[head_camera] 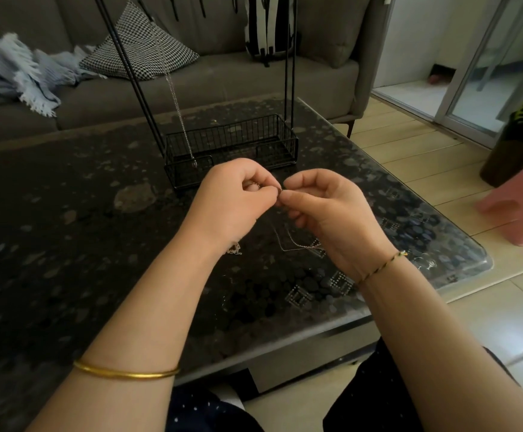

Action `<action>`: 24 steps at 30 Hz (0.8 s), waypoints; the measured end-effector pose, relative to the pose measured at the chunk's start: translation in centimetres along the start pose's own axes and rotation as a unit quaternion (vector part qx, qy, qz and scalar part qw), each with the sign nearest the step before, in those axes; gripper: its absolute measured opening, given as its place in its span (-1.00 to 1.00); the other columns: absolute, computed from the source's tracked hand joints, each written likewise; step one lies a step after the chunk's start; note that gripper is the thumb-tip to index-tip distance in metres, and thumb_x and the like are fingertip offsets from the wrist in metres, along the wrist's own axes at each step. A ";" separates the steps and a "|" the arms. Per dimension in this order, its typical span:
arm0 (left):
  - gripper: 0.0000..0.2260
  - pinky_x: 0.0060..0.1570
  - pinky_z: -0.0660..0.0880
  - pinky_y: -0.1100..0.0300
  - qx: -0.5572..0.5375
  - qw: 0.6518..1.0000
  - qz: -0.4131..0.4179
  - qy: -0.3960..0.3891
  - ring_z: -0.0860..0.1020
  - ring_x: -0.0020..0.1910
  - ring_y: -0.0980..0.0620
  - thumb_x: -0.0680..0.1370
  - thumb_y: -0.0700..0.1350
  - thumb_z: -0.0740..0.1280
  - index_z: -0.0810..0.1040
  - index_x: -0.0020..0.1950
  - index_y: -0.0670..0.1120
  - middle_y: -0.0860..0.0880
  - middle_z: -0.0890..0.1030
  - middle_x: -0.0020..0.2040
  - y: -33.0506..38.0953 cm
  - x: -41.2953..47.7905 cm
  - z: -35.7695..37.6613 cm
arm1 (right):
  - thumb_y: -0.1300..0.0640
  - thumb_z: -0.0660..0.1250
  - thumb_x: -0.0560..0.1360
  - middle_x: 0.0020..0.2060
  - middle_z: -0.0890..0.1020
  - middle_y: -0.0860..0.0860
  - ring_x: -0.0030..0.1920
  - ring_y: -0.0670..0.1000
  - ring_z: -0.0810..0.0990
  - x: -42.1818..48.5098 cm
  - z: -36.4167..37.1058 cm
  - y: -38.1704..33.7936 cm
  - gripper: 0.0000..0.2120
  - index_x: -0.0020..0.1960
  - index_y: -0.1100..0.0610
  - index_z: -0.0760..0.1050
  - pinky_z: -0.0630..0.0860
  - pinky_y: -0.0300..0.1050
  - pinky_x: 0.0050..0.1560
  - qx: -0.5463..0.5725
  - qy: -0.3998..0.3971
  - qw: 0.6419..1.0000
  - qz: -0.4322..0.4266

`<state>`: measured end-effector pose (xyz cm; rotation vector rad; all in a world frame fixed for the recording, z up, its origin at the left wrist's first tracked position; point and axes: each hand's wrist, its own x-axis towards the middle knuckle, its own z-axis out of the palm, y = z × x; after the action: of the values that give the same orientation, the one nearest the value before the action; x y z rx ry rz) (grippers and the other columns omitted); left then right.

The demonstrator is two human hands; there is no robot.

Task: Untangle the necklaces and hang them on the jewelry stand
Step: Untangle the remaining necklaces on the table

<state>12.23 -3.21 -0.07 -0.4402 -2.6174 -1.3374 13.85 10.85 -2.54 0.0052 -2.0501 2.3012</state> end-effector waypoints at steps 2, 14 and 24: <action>-0.84 -0.41 0.30 0.45 -0.004 1.000 0.007 -0.002 0.34 -0.46 0.23 0.50 -0.22 0.38 0.59 -0.23 0.02 0.13 0.37 -0.45 0.0 0.0 0.0 | 0.33 0.35 0.47 -0.34 0.62 0.04 -0.39 -0.11 0.47 0.0 0.0 -0.1 -0.91 -0.04 0.23 0.53 0.41 -0.27 -0.33 0.037 -0.026 0.998 0.038; -0.85 -0.33 0.34 0.48 0.076 0.995 0.072 0.007 0.38 -0.39 0.28 0.49 -0.25 0.35 0.57 -0.20 0.00 0.12 0.37 -0.37 0.4 -0.4 0.0 | 0.23 0.28 0.52 -0.48 0.49 0.01 -0.45 -0.08 0.34 -0.1 0.0 -0.5 -0.78 -0.30 0.16 0.54 0.24 -0.22 -0.38 0.017 -0.044 0.993 0.104; -0.90 -0.25 0.31 0.52 0.137 0.986 0.093 0.003 0.39 -0.31 0.19 0.50 -0.23 0.34 0.58 -0.14 -0.04 0.10 0.38 -0.29 0.4 -0.5 0.1 | 0.28 0.25 0.53 -0.53 0.43 -0.02 -0.49 -0.11 0.29 0.1 0.4 -0.2 -0.68 -0.39 0.15 0.48 0.19 -0.26 -0.44 0.052 -0.026 0.989 0.134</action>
<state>12.81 -3.00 0.04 -0.6158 -2.6257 -0.9053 13.76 10.46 -2.28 -0.2229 -2.0647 2.5867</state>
